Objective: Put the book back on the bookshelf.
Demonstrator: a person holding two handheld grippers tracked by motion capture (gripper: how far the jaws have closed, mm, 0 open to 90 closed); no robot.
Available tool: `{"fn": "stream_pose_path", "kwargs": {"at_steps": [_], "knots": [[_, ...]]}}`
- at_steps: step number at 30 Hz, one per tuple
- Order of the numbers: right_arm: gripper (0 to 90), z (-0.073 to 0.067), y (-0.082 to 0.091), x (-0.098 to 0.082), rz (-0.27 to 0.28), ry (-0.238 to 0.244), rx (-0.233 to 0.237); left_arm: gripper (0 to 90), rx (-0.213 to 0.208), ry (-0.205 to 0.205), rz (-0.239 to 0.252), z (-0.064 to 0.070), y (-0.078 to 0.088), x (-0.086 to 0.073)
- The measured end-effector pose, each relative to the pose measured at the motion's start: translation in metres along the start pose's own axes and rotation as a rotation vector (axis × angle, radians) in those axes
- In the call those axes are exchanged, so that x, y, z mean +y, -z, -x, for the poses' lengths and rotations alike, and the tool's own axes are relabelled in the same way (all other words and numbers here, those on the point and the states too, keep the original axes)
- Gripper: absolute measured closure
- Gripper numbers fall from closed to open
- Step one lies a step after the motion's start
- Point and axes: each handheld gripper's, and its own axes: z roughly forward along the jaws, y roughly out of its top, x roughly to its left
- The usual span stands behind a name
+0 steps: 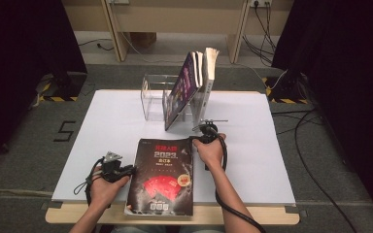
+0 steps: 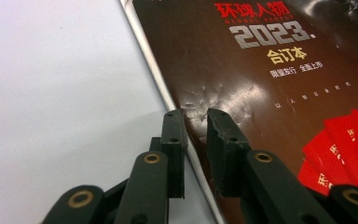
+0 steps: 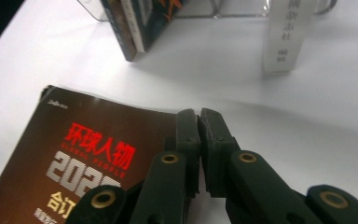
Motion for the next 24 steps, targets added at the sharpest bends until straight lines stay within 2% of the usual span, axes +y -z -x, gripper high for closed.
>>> {"fn": "stream_pose_path", "kwargs": {"at_steps": [5, 7, 9, 14, 19, 24], "knots": [[87.8, -0.003, 0.005, -0.001, 0.036, 0.006, 0.017, 76.1, -0.027, 0.029, -0.003, -0.004, 0.001, -0.001], [88.0, -0.005, 0.008, -0.001, 0.047, -0.005, 0.03, 73.2, -0.045, 0.053, -0.003, -0.006, 0.002, -0.001], [88.0, -0.005, 0.011, -0.001, 0.066, -0.007, 0.047, 69.4, -0.034, 0.056, -0.002, -0.006, 0.004, -0.001], [88.1, -0.012, 0.021, 0.001, 0.113, 0.003, 0.081, 64.0, -0.028, 0.087, 0.041, -0.01, 0.01, 0.001], [88.2, -0.017, 0.029, 0.001, 0.158, 0.017, 0.089, 62.5, -0.02, 0.099, 0.08, -0.013, 0.015, 0.003], [88.2, -0.02, 0.036, 0.002, 0.188, 0.021, 0.101, 62.3, -0.02, 0.104, 0.09, -0.015, 0.015, 0.003]]}}
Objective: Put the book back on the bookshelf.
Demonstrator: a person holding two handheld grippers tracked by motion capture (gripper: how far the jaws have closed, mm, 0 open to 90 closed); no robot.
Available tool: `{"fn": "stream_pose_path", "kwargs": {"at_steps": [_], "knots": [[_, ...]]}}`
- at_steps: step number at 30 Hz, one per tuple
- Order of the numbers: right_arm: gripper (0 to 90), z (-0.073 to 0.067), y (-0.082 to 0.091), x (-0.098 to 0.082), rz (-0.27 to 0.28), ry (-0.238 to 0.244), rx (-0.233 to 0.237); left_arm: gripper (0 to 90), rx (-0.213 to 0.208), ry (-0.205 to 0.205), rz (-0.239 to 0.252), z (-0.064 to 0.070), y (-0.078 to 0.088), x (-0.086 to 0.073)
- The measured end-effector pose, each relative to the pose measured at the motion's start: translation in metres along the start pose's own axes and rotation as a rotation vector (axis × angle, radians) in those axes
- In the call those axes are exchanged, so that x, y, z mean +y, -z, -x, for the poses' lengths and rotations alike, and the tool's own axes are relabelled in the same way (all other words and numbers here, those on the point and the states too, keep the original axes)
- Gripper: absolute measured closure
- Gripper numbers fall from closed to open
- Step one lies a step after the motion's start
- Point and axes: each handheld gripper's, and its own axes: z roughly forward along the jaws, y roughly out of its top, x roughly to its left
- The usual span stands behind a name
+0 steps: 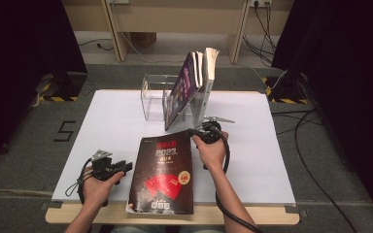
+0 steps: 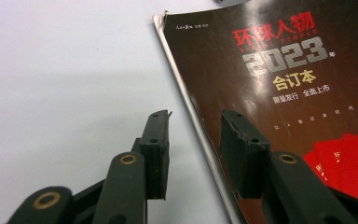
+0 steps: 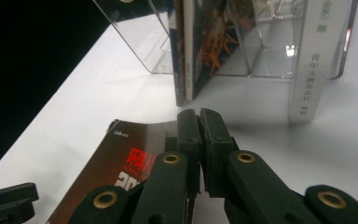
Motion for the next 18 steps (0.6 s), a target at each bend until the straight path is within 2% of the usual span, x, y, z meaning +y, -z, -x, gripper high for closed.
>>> {"fn": "stream_pose_path", "kwargs": {"at_steps": [3, 5, 18], "knots": [[88.2, -0.003, 0.003, 0.001, 0.011, 0.01, 0.004, 62.2, -0.002, 0.0, 0.003, 0.0, 0.0, 0.0], [88.3, -0.008, 0.008, 0.003, 0.041, 0.026, 0.009, 61.9, -0.003, 0.005, 0.011, 0.0, 0.001, 0.001], [88.5, -0.03, 0.03, 0.016, 0.153, 0.083, 0.014, 61.9, -0.004, 0.009, 0.017, -0.002, 0.002, 0.001]]}}
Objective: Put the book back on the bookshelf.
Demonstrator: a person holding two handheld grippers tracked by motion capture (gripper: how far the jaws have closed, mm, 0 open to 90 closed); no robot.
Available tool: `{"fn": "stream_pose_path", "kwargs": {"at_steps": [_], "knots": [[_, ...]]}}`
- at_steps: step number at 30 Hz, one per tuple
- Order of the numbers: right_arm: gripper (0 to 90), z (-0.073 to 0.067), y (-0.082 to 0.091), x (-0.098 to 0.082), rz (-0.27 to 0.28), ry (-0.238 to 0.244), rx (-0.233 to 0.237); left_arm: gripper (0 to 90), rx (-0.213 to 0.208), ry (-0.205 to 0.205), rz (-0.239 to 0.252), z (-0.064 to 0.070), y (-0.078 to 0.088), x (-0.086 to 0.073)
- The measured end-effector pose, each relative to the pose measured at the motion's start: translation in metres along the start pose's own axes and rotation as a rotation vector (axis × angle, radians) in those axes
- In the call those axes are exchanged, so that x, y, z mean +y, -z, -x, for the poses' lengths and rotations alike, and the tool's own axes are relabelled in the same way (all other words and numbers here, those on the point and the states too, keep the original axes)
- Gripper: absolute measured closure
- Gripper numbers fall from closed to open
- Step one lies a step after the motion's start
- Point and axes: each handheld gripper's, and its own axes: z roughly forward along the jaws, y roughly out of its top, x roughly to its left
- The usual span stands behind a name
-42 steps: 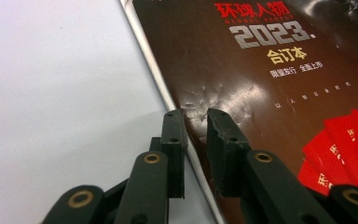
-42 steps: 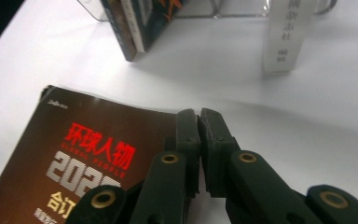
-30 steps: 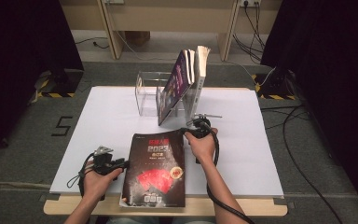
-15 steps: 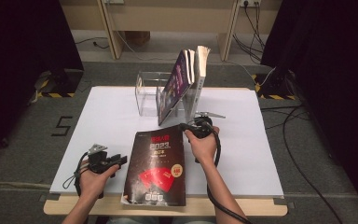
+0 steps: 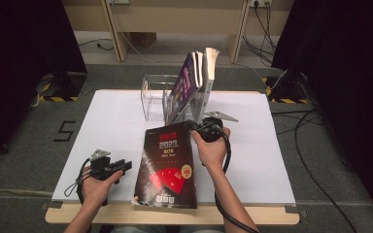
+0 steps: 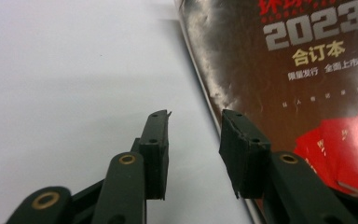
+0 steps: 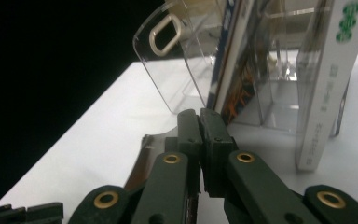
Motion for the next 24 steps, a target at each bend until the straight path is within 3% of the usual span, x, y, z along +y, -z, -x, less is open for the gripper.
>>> {"fn": "stream_pose_path", "kwargs": {"at_steps": [13, 24], "knots": [[88.6, -0.019, 0.013, 0.033, 0.097, 0.051, 0.008, 62.0, -0.003, 0.004, 0.002, 0.0, 0.0, 0.0], [88.6, -0.04, 0.011, 0.069, 0.17, 0.09, 0.01, 62.1, -0.011, 0.008, -0.001, 0.0, -0.002, -0.001]]}}
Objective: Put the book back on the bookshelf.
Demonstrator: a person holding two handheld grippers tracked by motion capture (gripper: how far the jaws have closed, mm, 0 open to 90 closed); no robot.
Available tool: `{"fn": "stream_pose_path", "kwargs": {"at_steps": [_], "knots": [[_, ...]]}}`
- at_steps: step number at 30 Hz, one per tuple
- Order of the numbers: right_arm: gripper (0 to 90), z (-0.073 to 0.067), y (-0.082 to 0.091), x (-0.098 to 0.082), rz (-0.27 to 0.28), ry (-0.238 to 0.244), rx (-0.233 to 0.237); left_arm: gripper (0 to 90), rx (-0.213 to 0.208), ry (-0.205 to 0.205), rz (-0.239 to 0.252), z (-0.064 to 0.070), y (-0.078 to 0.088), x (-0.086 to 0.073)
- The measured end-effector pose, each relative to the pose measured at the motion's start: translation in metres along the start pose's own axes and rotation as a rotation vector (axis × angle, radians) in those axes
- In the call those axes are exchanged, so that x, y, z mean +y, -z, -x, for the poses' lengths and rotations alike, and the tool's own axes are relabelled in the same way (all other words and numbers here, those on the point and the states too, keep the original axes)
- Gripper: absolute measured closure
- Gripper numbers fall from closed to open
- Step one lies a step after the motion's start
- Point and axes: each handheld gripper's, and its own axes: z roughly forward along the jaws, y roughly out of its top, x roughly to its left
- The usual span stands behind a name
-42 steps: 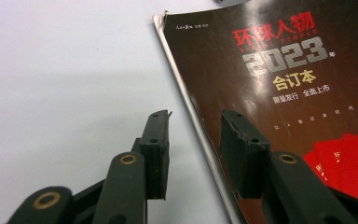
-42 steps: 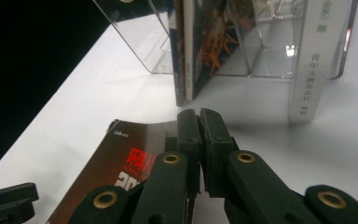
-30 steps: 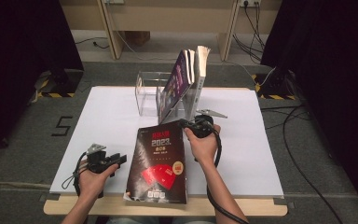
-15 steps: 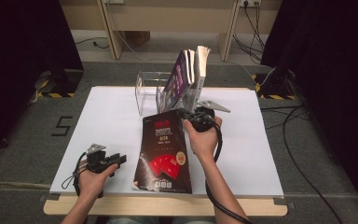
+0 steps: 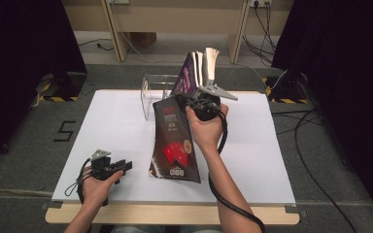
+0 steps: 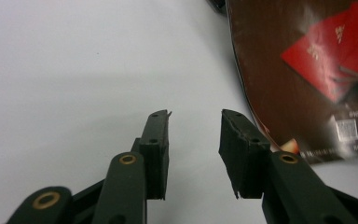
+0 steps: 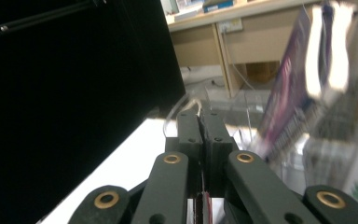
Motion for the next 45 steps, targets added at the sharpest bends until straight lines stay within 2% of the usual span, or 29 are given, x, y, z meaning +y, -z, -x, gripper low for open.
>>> {"fn": "stream_pose_path", "kwargs": {"at_steps": [7, 12, 23, 29, 32, 35, 39, 40, 41, 42, 45], "knots": [[88.6, -0.012, -0.011, 0.025, 0.071, 0.018, -0.005, 62.3, -0.003, -0.001, 0.002, 0.0, 0.0, 0.0], [88.6, -0.016, -0.018, 0.035, 0.102, 0.011, -0.003, 62.3, -0.004, -0.001, 0.005, 0.0, 0.0, 0.0], [88.6, -0.017, -0.026, 0.048, 0.159, 0.001, -0.034, 61.7, -0.007, -0.014, 0.014, 0.003, -0.002, -0.001], [88.6, -0.013, -0.027, 0.047, 0.183, -0.008, -0.049, 55.7, -0.01, -0.041, 0.068, 0.01, 0.0, 0.004], [88.6, -0.011, -0.028, 0.044, 0.181, -0.017, -0.053, 52.1, -0.03, -0.071, 0.113, 0.023, 0.002, 0.011], [88.5, -0.012, -0.028, 0.043, 0.185, -0.009, -0.058, 48.7, -0.067, -0.096, 0.16, 0.043, 0.003, 0.025], [88.6, -0.014, -0.027, 0.042, 0.186, -0.009, -0.062, 45.9, -0.109, -0.152, 0.213, 0.072, 0.007, 0.053], [88.5, -0.015, -0.027, 0.041, 0.186, -0.006, -0.062, 45.8, -0.118, -0.176, 0.234, 0.083, 0.008, 0.065], [88.5, -0.015, -0.027, 0.041, 0.186, -0.006, -0.062, 45.5, -0.118, -0.176, 0.234, 0.083, 0.008, 0.065], [88.5, -0.016, -0.027, 0.04, 0.181, 0.004, -0.064, 45.4, -0.138, -0.199, 0.251, 0.098, 0.007, 0.083], [88.5, -0.016, -0.027, 0.039, 0.18, 0.008, -0.063, 45.0, -0.149, -0.22, 0.254, 0.112, 0.004, 0.097]]}}
